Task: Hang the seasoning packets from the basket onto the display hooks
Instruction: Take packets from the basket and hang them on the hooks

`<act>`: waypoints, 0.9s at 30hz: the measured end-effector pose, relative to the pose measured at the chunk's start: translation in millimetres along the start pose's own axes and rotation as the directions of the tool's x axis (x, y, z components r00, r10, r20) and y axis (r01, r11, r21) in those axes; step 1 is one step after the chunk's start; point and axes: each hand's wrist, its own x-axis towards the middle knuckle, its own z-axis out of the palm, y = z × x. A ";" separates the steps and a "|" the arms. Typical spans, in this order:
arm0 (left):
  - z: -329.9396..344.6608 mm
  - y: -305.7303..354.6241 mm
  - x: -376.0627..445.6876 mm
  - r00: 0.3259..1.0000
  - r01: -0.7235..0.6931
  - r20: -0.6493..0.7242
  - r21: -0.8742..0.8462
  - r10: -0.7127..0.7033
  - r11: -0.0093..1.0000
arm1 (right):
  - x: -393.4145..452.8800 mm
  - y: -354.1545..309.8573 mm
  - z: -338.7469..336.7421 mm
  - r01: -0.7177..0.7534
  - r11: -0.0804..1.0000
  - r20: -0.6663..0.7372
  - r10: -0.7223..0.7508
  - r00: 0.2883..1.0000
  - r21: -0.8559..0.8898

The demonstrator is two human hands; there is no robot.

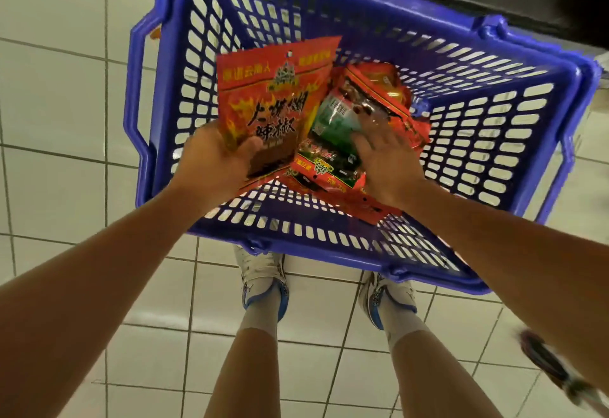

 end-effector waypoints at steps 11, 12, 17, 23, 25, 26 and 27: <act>12.6 -25.9 18.7 0.991 0.106 -0.077 -0.046 -0.109 0.993 | 38.6 21.2 39.3 0.277 0.841 0.058 -0.283 0.957 -0.464; 11.2 -23.7 17.5 0.989 0.114 -0.083 -0.070 -0.120 0.991 | 35.0 25.3 35.5 0.299 0.848 0.049 -0.309 0.950 -0.437; -2.6 -3.7 4.9 0.985 0.114 -0.112 -0.155 -0.133 0.981 | 6.2 27.3 0.2 0.391 0.897 0.002 -0.399 0.917 -0.207; -33.6 39.5 -34.6 0.973 0.090 -0.177 -0.292 -0.146 0.952 | -49.3 12.3 -87.9 0.095 0.626 -0.273 0.195 0.942 0.774; -46.2 59.8 -54.8 0.974 0.097 -0.161 -0.342 -0.160 0.935 | -69.0 13.1 -127.1 -0.022 0.349 -0.136 0.424 0.895 0.937; -52.2 71.1 -66.7 0.977 0.105 -0.134 -0.367 -0.165 0.924 | -80.4 15.0 -145.8 -0.056 0.220 -0.055 0.471 0.880 0.974; -58.1 83.2 -79.2 0.981 0.115 -0.099 -0.393 -0.166 0.912 | -92.4 15.9 -165.0 -0.072 0.113 0.008 0.483 0.876 0.991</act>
